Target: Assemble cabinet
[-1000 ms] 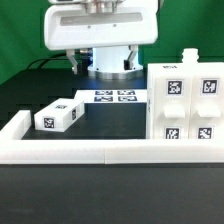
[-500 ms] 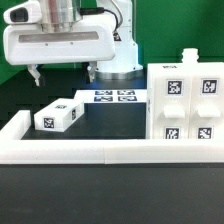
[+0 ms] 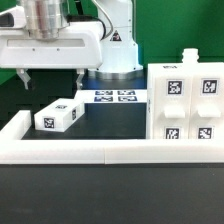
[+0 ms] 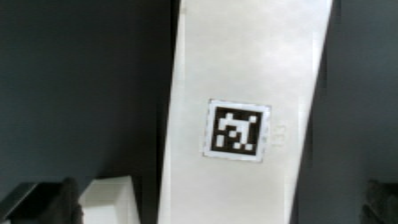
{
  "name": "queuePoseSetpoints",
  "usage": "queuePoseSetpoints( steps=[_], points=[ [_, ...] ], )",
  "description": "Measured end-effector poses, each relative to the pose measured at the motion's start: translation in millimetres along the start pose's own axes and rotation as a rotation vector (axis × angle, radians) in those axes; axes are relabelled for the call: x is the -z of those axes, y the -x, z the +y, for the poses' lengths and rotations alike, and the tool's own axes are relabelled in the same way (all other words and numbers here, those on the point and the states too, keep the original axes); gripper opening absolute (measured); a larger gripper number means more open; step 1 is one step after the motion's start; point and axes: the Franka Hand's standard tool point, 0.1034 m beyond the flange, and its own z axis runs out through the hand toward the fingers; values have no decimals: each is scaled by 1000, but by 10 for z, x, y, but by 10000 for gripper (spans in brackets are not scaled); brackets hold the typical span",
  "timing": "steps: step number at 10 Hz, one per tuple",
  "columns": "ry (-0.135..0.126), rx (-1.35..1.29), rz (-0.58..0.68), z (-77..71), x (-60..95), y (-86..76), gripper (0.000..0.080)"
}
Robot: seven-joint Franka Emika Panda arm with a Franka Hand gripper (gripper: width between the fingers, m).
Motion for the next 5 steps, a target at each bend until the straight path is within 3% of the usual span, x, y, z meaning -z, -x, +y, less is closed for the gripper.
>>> queuePoseSetpoints(
  steps=[3, 5],
  points=[
    [14, -62, -10, -122, -162, -5, 797],
    [20, -52, -7, -106, -262, 14, 797]
  ],
)
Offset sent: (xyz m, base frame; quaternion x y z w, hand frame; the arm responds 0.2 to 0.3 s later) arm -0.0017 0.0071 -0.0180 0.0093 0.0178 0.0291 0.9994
